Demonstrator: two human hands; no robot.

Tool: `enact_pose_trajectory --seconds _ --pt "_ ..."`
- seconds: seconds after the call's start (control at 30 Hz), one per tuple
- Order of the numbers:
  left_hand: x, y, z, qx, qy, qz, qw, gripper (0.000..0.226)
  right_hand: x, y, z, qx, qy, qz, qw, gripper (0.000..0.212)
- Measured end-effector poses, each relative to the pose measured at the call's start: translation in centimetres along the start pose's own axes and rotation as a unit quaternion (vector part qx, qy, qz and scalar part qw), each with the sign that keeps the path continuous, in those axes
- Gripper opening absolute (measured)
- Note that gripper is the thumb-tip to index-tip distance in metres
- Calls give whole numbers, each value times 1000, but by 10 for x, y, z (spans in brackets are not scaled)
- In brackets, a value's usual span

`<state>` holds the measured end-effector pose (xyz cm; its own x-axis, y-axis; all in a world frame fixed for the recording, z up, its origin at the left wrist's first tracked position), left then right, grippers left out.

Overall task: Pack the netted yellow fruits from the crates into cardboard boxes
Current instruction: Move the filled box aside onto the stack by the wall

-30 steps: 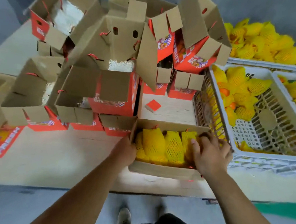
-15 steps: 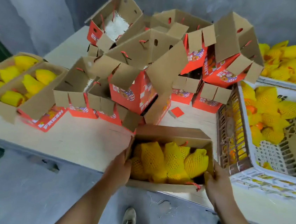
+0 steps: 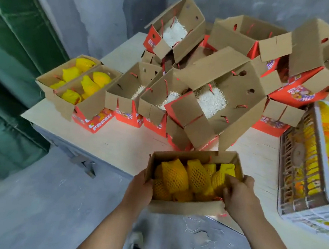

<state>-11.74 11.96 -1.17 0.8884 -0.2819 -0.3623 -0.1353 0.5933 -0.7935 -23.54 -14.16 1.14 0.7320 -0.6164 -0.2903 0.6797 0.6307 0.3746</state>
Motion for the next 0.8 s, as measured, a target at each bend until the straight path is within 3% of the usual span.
enact_pose_trajectory --seconds 0.1,0.27,0.47,0.53,0.63,0.7,0.8 --pt "18 -2 8 27 -1 -4 1000 33 16 14 2 -25 49 1 998 46" --pt "57 2 32 65 -4 -24 998 25 31 28 -5 -27 97 3 995 44" --pt "98 16 67 63 -25 -29 997 26 19 60 -24 178 81 18 980 58" --pt "107 18 82 60 -21 -31 998 20 13 73 -30 293 13 0 956 63" --pt "113 23 104 48 -1 -38 998 20 5 85 -43 407 -46 -99 907 60" --pt "116 30 119 47 11 -45 998 27 1 93 -53 373 -19 -131 918 59" --pt "120 42 143 71 33 -40 996 33 -3 122 -62 323 27 -105 940 62"
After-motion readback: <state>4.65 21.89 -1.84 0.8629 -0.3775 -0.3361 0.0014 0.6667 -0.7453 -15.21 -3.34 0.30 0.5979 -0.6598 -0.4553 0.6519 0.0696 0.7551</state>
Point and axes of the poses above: each hand's wrist, its own x-axis towards the middle knuckle, its own z-axis out of the back of the hand, y = z × x, the point moved 2 cm from there along x, towards the middle knuckle, and after that the axes turned 5 degrees about -z, right-handed, at the moved point
